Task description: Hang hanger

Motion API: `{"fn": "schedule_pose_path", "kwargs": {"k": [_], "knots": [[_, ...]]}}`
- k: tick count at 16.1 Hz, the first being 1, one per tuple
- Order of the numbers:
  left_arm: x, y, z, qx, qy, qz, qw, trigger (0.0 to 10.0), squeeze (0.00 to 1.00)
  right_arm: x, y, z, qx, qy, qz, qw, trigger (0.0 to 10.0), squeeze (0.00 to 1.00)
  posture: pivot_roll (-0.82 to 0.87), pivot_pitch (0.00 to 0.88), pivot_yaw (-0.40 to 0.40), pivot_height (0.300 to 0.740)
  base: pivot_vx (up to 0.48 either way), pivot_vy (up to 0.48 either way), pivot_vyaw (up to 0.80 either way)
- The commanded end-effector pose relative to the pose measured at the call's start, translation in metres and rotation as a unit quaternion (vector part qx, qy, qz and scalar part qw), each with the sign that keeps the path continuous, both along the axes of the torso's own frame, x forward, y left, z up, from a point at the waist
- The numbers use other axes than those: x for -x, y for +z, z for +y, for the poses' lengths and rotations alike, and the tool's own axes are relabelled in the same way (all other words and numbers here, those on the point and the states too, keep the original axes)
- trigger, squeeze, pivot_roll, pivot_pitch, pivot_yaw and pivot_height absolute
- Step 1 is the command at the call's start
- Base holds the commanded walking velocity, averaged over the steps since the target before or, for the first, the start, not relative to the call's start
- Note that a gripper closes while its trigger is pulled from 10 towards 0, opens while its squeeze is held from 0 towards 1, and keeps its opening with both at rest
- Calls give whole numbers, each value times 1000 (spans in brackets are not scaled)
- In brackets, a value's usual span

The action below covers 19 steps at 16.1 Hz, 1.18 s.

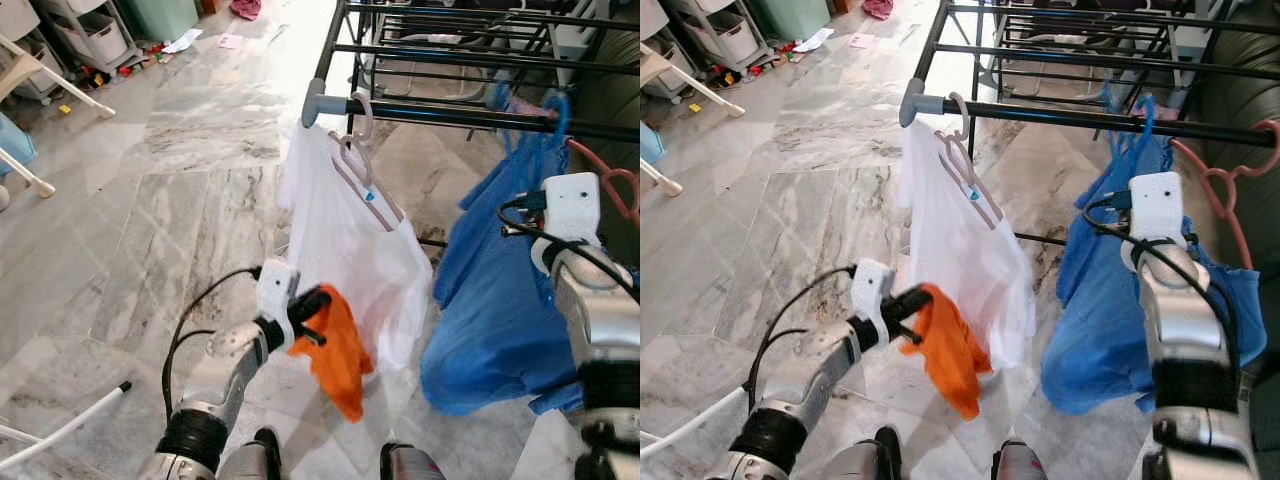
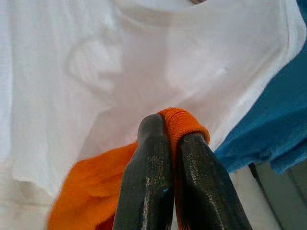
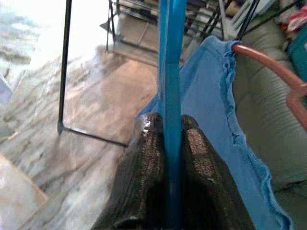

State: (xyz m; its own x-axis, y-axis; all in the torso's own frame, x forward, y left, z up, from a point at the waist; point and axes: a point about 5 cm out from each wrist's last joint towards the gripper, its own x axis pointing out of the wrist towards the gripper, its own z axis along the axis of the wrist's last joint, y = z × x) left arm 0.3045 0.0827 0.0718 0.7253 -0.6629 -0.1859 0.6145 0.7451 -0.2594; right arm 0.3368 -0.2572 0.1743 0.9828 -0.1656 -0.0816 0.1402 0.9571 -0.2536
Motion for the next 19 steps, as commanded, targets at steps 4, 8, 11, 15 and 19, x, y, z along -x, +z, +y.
{"fn": "schedule_pose_path", "kwargs": {"k": [4, 8, 11, 15, 19], "knots": [[0, -1, 1, 6, 22, -15, 1000, 10000, 0, 23, -3, 6, -4, -25, -70, 997, 0, 0, -194, 208, 63, 740, 0, 0, 0], [1, -2, -3, 6, 18, -15, 1000, 10000, 0, 37, -6, 15, 7, -27, -98, 995, 10000, 0, -205, 206, 64, 740, 0, 0, 0], [0, -3, -5, 7, 18, -18, 1000, 10000, 0, 52, -22, 22, 3, -29, -90, 996, 10000, 0, -208, 202, 65, 740, 0, 0, 0], [2, -4, -6, 1, 17, -23, 1000, 10000, 0, 65, -44, 26, 0, -27, -63, 998, 10000, 0, -209, 197, 64, 740, 0, 0, 0], [5, -4, -3, -13, 22, -40, 999, 10000, 0, 96, -84, 18, 19, -55, -3, 998, 10000, 0, -205, 216, 63, 740, 0, 0, 0]]}}
